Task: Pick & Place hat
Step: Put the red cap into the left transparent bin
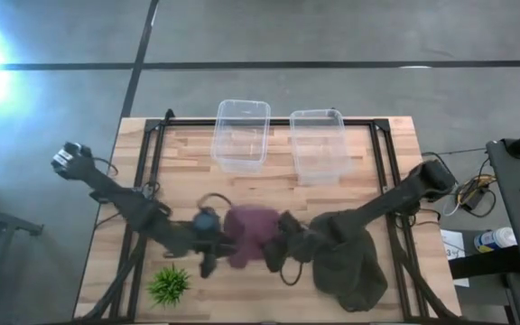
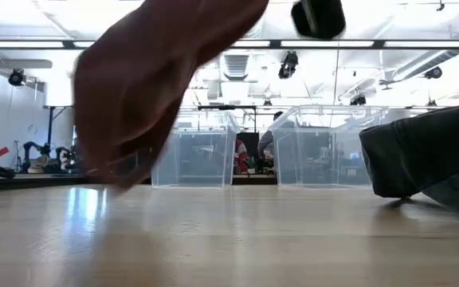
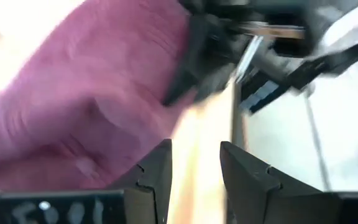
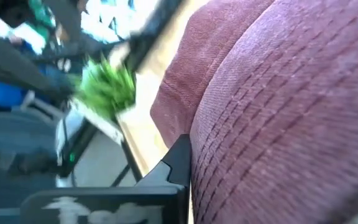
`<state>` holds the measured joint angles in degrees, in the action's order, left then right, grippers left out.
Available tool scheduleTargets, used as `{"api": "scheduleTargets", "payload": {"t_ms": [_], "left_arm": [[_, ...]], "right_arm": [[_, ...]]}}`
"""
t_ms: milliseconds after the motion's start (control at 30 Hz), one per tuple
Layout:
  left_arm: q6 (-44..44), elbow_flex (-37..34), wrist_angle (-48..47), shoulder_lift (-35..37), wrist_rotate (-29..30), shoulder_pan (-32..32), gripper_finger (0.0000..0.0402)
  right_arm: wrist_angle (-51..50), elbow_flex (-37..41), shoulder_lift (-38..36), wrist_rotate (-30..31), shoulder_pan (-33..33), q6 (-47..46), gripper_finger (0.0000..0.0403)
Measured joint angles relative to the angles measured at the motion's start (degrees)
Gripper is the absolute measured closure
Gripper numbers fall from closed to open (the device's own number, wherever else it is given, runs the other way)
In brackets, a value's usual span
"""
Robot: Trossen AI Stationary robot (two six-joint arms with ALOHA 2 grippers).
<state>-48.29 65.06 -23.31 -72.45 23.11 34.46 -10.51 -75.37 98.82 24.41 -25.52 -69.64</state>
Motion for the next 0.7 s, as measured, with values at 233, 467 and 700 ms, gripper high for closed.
{"api": "scheduleTargets", "payload": {"t_ms": [233, 467, 700], "left_arm": [[5.9, 0.5, -0.9, 10.0, 13.7, 5.2, 0.0273], [7.5, 0.3, -5.6, 12.3, 16.1, 5.4, 0.0273], [6.0, 0.3, -12.6, 11.5, 18.1, 5.4, 0.0273]], "right_arm": [[-2.9, -4.8, -8.1, 17.5, 4.8, 13.6, 0.0388], [-4.6, -9.8, -8.3, 14.5, 21.2, 23.7, 0.0389], [-10.6, -15.7, 1.8, -10.3, 38.5, 20.9, 0.0366]]}}
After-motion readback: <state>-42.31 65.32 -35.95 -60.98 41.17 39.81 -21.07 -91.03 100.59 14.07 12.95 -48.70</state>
